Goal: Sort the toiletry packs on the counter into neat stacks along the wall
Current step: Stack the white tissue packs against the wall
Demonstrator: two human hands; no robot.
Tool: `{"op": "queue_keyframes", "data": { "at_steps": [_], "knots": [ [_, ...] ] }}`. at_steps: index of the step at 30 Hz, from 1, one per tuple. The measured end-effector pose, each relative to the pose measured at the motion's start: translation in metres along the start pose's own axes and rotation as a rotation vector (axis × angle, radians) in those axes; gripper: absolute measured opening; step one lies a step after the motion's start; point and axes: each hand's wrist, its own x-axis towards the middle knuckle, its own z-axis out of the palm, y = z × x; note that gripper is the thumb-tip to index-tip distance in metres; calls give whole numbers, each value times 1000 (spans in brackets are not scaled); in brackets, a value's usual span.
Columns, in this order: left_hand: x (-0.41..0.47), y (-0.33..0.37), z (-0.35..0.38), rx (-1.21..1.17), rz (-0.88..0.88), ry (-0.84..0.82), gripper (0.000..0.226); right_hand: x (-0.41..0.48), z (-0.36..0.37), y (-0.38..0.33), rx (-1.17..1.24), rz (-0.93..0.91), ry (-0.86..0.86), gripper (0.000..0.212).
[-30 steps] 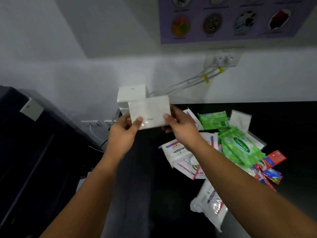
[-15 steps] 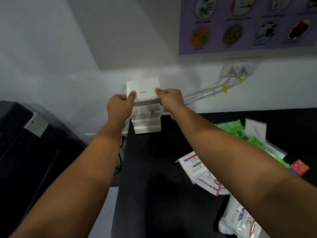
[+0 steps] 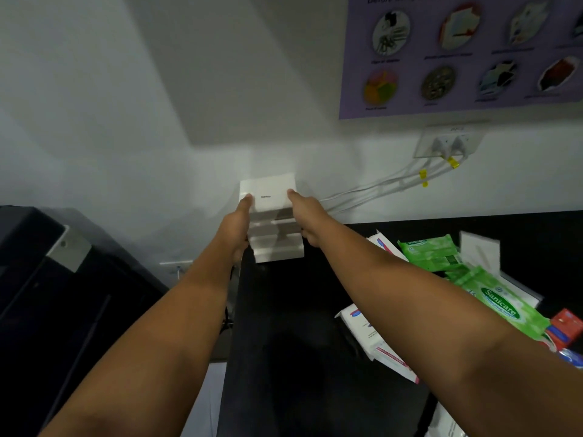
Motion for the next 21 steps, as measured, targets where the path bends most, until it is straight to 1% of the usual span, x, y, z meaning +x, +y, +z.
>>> {"op": "queue_keyframes", "data": {
  "at_steps": [4, 9, 11, 13, 15, 16, 18, 20, 21],
  "knots": [
    [6, 0, -9, 10, -26, -35, 53, -3, 2, -4, -2, 14, -30, 71],
    [11, 0, -10, 53, -54, -42, 74, 7, 4, 8, 107, 83, -48, 74],
    [6, 3, -5, 55, -54, -39, 69, 7, 2, 11, 138, 82, -44, 65],
    [0, 5, -2, 51, -42, -31, 59, 5, 1, 11, 147, 84, -43, 63],
    [-3, 4, -1, 28, -39, -38, 59, 4, -1, 12, 129, 78, -69, 62],
    [-5, 4, -2, 11, -32, -46, 61, 3, -2, 11, 116, 78, -85, 63],
    [-9, 0, -3, -24, -14, -66, 64, -2, -6, 9, 82, 90, -117, 72],
    [-16, -4, -3, -58, 15, -87, 65, -2, -12, 13, 107, 83, -128, 81],
    [-18, -9, -3, -81, 18, -93, 69, -1, -16, 17, 144, 82, -135, 80]
  ]
}}
